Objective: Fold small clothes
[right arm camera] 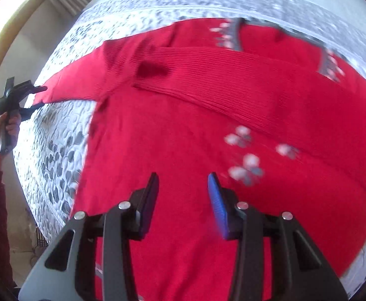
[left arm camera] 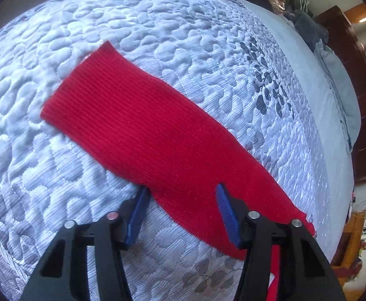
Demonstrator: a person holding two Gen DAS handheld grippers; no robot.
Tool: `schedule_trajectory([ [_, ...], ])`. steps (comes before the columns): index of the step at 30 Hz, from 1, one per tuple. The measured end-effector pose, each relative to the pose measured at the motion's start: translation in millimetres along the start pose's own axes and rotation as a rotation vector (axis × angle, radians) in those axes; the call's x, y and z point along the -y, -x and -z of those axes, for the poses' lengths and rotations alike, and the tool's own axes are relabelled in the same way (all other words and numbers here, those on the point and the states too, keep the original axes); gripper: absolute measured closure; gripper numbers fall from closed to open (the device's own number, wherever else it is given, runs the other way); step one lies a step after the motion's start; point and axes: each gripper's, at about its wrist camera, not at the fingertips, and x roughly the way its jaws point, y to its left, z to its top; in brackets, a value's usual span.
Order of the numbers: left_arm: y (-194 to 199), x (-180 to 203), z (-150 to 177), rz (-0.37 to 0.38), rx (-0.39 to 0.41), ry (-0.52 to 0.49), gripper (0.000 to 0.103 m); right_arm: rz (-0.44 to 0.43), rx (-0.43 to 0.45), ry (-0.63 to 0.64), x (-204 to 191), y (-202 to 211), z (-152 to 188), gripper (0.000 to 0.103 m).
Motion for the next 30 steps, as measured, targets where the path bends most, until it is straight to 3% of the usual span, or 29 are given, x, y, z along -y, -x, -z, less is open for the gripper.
schedule_trajectory([
  [1, -1, -1, -1, -0.024, 0.003, -0.004, 0.072, 0.012, 0.0, 0.012, -5, -3, -3, 0.062],
  [4, -1, -2, -5, -0.003, 0.013, 0.005, 0.093, 0.007, -0.001, 0.037, -14, -5, -3, 0.062],
  [7, 6, 1, -3, 0.021, 0.054, 0.031, 0.095, 0.027, -0.002, 0.053, -9, -3, 2, 0.059],
  [10, 20, 30, 10, -0.003, 0.144, -0.046, 0.095, 0.056, 0.008, 0.048, 6, 6, 12, 0.058],
  [14, 37, 111, 51, -0.023, 0.245, -0.301, 0.095, 0.063, 0.031, 0.013, 30, 23, 29, 0.058],
  [17, 36, 169, 90, -0.015, 0.258, -0.473, 0.095, 0.062, 0.049, -0.017, 48, 35, 40, 0.058],
  [19, 30, 218, 129, 0.008, 0.247, -0.611, 0.095, 0.061, 0.06, -0.038, 59, 42, 48, 0.057],
  [25, -2, 311, 232, 0.061, 0.178, -0.875, 0.095, 0.078, 0.082, -0.091, 91, 60, 73, 0.057],
  [28, -28, 349, 288, 0.105, 0.055, -1.004, 0.093, 0.084, 0.091, -0.118, 104, 66, 82, 0.053],
  [30, -36, 363, 319, 0.168, -0.025, -1.069, 0.073, 0.097, 0.086, -0.148, 112, 68, 85, 0.052],
])
